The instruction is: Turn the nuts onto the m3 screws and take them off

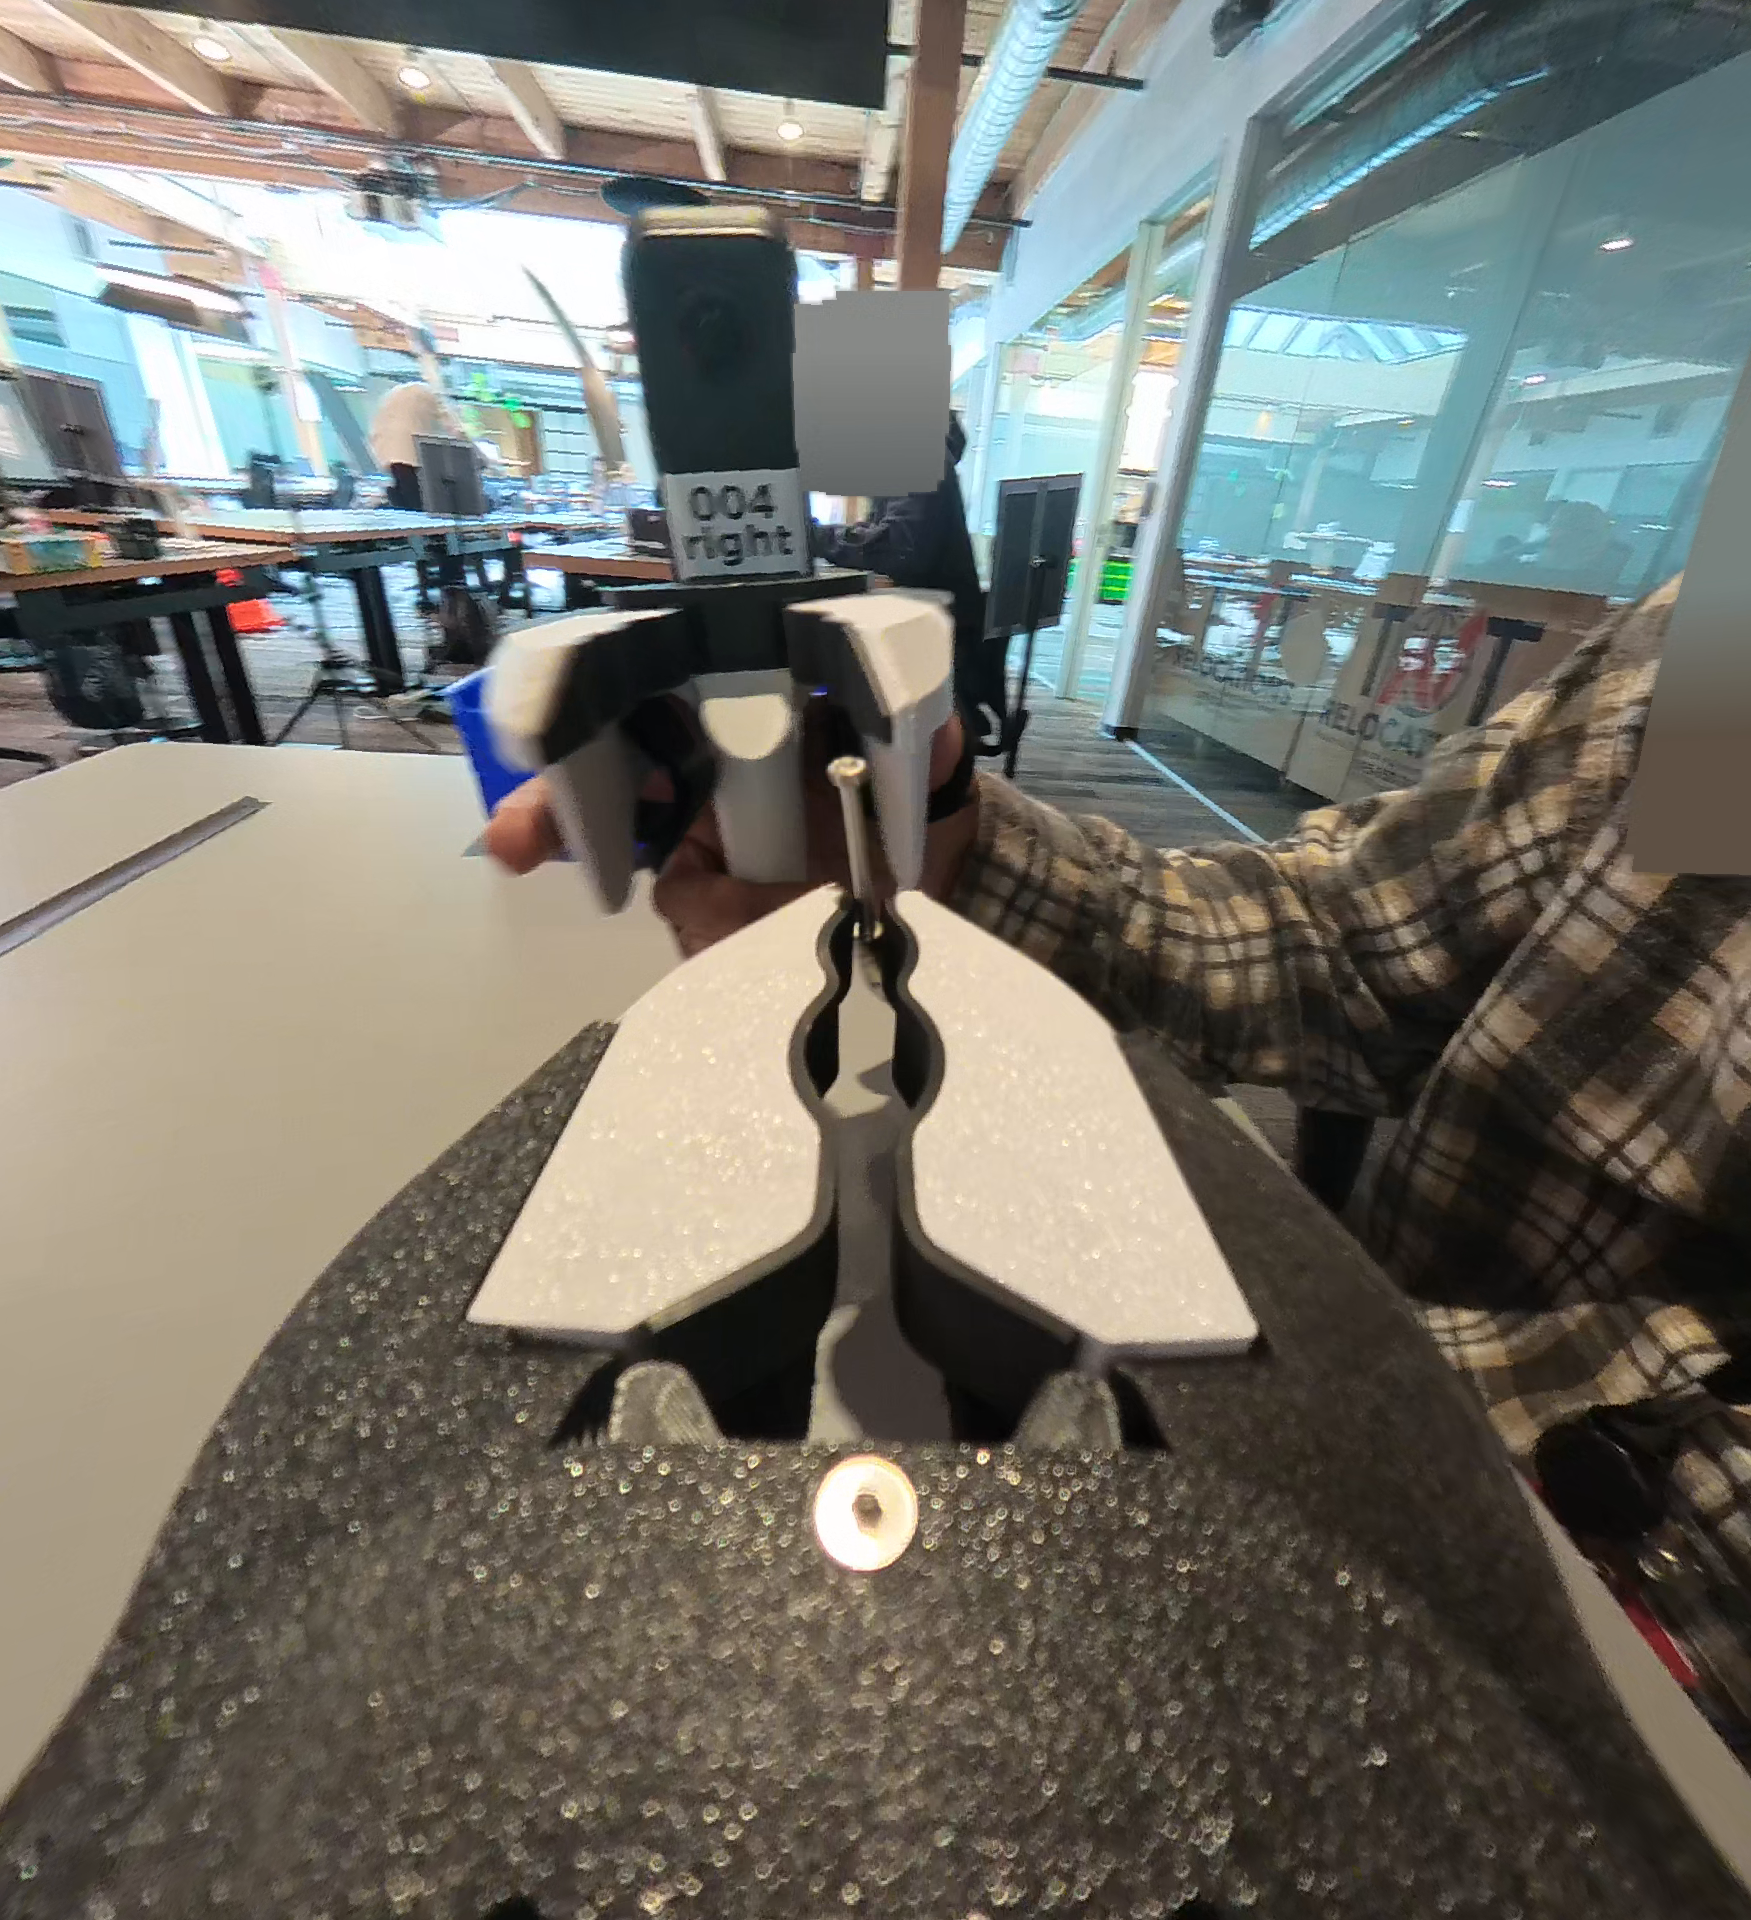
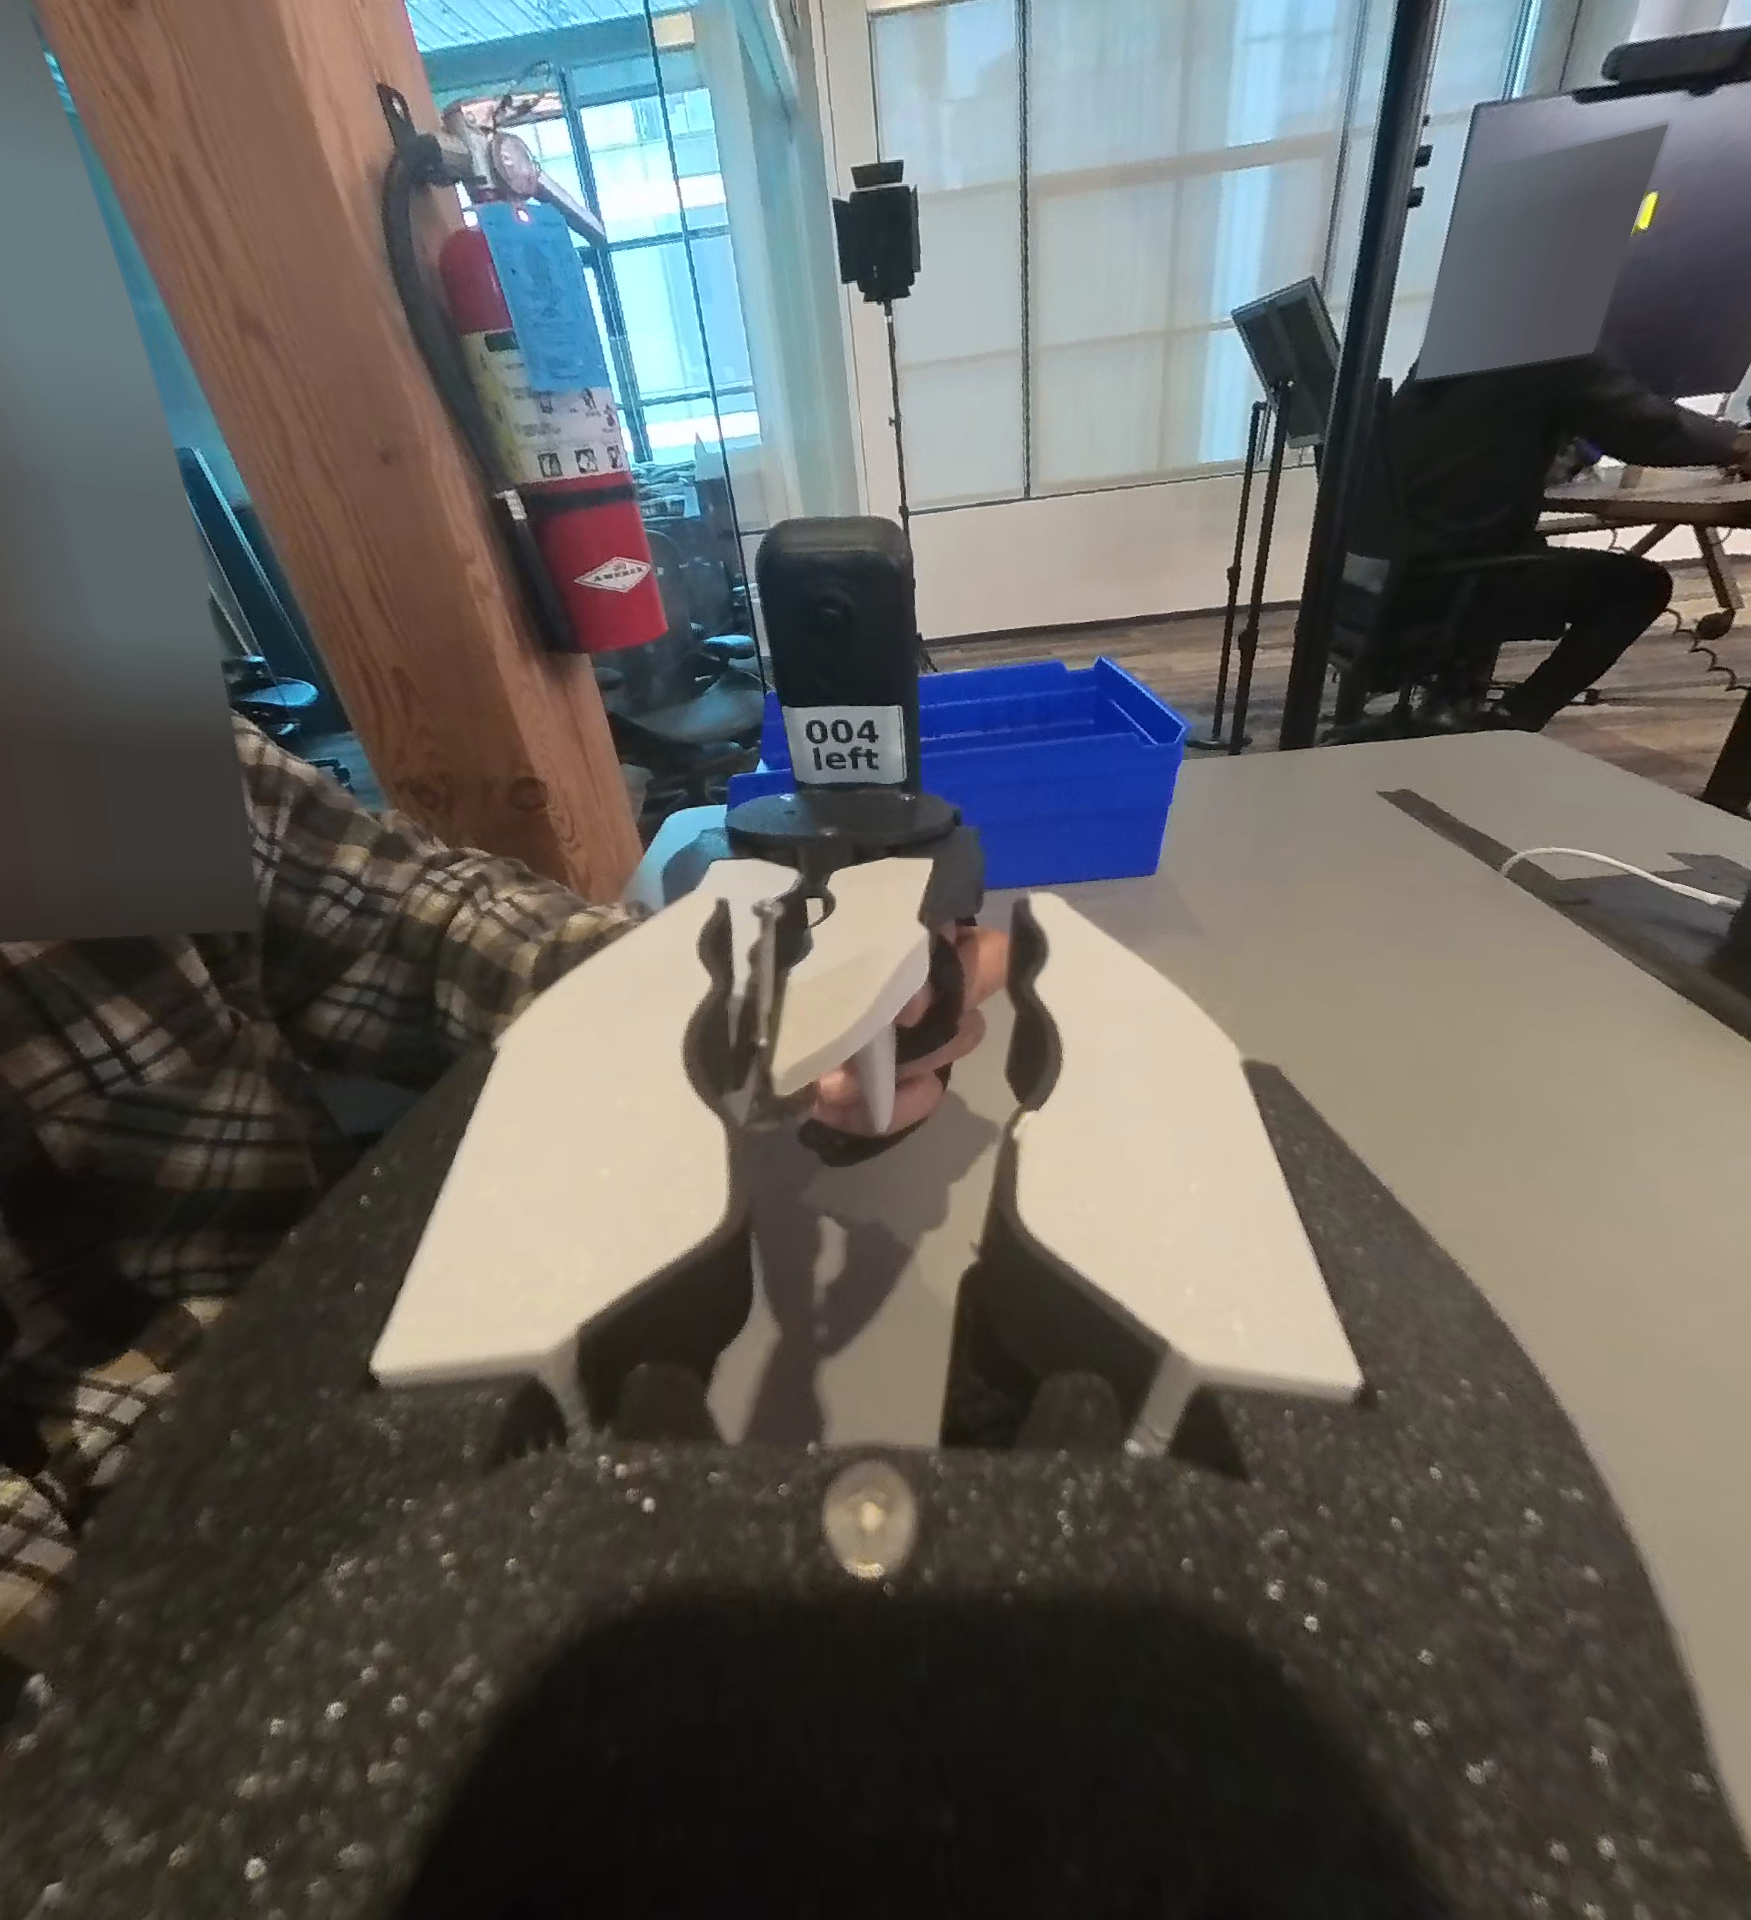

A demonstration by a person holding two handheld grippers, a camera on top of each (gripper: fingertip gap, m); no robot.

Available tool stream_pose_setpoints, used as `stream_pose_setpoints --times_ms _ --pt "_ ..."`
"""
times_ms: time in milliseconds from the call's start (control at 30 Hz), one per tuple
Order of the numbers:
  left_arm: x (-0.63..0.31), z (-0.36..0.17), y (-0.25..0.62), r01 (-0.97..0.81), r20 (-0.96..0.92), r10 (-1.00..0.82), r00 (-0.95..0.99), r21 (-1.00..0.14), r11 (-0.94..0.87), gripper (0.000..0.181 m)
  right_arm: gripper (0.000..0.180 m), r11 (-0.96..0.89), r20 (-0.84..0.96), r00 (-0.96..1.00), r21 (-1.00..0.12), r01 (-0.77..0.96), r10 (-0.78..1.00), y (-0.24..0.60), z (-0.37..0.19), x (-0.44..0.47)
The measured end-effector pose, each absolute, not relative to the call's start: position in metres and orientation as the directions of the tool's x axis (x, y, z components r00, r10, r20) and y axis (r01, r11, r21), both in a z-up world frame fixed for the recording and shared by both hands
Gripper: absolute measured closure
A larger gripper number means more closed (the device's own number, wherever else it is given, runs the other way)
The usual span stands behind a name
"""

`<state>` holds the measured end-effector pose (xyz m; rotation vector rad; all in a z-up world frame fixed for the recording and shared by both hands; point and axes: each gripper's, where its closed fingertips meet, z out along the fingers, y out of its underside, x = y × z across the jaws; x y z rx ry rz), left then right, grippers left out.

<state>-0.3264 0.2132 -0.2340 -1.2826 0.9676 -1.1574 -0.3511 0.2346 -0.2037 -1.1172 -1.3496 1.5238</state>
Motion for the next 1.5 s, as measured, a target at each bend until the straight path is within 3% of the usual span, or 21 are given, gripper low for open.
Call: stream_pose_setpoints --times_ms 133,367,1067,1500 --pt "-0.330 -0.237 0.222 0.079 0.080 -0.966 0.247 -0.995 -0.062 0.177 0.134 -0.113 -0.107 -0.279 -0.994 -0.004 0.954 0.232 -0.204 -0.355" --pt "-0.326 -0.241 0.220 0.057 0.066 -0.967 0.245 -0.997 -0.054 0.177 0.121 -0.087 -0.094 -0.170 -0.995 0.046 0.981 0.243 -0.215 -0.365" --pt "-0.329 -0.236 0.219 0.071 0.060 -0.969 0.241 -0.996 -0.044 0.177 0.121 -0.102 -0.103 -0.216 -0.995 0.013 0.971 0.241 -0.206 -0.355" --pt "-0.329 -0.237 0.219 0.066 0.057 -0.967 0.247 -0.997 -0.042 0.177 0.155 -0.108 -0.118 -0.331 -0.993 0.048 0.936 0.216 -0.209 -0.360"
